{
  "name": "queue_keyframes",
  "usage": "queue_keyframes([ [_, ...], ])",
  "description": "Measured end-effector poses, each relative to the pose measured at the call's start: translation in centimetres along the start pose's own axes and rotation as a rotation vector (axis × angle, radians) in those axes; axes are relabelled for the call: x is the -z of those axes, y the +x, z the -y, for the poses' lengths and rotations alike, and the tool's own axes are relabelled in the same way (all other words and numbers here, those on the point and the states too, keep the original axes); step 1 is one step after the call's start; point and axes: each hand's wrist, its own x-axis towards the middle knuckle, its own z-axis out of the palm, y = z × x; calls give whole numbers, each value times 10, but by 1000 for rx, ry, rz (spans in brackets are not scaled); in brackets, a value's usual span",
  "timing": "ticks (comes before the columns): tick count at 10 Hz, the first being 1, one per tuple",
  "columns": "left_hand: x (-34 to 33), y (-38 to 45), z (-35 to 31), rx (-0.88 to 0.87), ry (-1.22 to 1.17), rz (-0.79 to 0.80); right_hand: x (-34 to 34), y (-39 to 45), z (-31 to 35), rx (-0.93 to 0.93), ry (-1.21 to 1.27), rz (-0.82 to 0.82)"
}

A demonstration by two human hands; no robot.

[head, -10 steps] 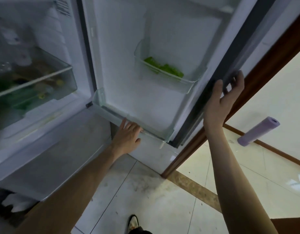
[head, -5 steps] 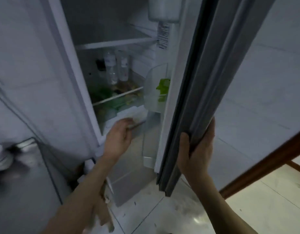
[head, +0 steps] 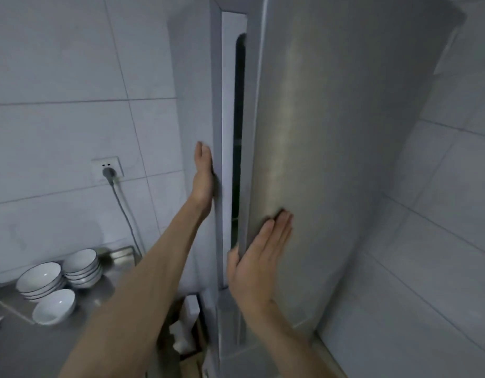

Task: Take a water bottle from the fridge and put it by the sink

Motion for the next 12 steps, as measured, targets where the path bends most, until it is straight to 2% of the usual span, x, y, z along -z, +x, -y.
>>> queue_keyframes([
  [1,4,1,6,-17,-7,19,-29,7,4,29,-26,-30],
  [3,5,8,12,96,-110,42,-82,21,-2,83,-43,-6],
  [4,9,12,15,85,-142,102,-105,29,-2,71,-21,-36],
  [6,6,11,19,115,-210,94,-110,27,-5,62,21,-38],
  [8,5,-8,7,130,-187,64,-97,29,-3,51,-65,95],
  [9,6,-26,10,172,-149,11,-75,30,-4,89,-77,211],
  [10,8,-52,27,221,-133,-36,-41,25,-22,231,52,349],
  [11,17,-77,61,261,-88,-63,-12,7,-45,295,140,468],
  [12,29,-117,129,557,-31,-32,18,-54,-94,302,59,644],
])
